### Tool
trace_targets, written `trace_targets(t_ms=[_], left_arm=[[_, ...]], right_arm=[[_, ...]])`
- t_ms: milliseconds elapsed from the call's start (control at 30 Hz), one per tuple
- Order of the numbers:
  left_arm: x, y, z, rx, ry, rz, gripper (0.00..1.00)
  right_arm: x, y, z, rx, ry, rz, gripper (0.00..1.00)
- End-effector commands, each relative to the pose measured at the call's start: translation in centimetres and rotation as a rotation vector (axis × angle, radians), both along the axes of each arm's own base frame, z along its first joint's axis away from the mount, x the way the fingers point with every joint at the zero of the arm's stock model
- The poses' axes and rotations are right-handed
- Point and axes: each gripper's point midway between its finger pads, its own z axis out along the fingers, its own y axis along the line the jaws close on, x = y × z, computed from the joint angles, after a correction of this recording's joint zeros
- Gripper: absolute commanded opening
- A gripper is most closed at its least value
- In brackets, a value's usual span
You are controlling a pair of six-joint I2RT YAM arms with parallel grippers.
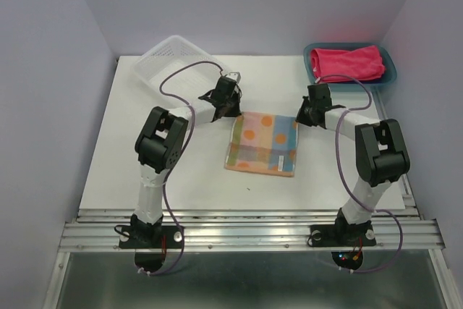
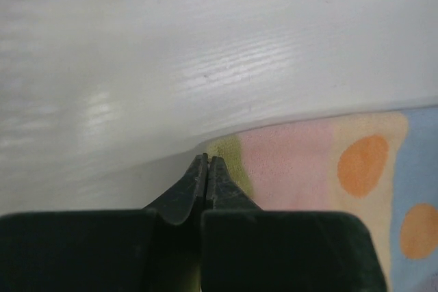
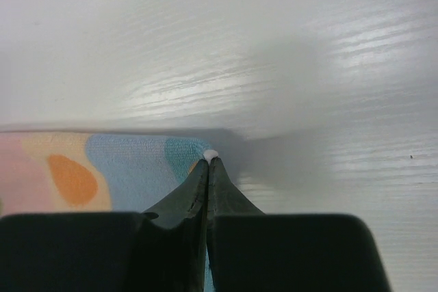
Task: Fold and stack the towels
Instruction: Fold the towel
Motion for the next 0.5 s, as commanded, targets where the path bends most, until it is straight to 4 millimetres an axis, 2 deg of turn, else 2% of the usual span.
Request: trace_targets(t_ms=[0,100,133,167,200,233,300,367,433,467], left_arm=[[0.0,-0.3,7.4,-0.110,-0.165,-0.023,0.00],[-1.4,-0.1,8.2,-0.150,-0.172,-0.031,0.00],[-1.7,-0.2,9.4,-0.175,-0.194,-0.034,0.00],[-2.6,0.3,8.6,-0.171,-0.179,-0.031,0.00],[-3.0,0.4,8.7,-0.178,-0.181,-0.032,0.00],[-3.3,0.3,9.2,-0.200,-0.192,-0.040,0.00],[-4.9,0.8,9.3,-0.217,-0.193,-0.049,0.00],[-6.6,0.9,9.2,-0.243,-0.194,-0.061,0.00],[-7.9,0.9,9.0,-0.253,-0.192,-0.067,0.00],[-9.1,1.0,8.6,-0.258,-0.189,-0.074,0.00]], right_arm=[[0.5,0.4,4.4,0.023,-0.154,0.061,0.01],[-0.4,0.6,5.8,0.044,-0.191,0.080,0.01],[-1.3,1.2,6.1,0.072,-0.190,0.104,0.01],[-1.8,1.3,6.1,0.083,-0.188,0.111,0.01],[-2.3,1.7,6.1,0.104,-0.185,0.129,0.01],[-3.4,1.8,5.3,0.116,-0.161,0.132,0.01],[-3.9,2.3,6.7,0.146,-0.207,0.150,0.01],[-5.3,2.2,6.3,0.158,-0.197,0.146,0.01],[-6.2,2.5,7.4,0.171,-0.223,0.160,0.01],[-7.1,2.5,6.8,0.178,-0.205,0.165,0.01]])
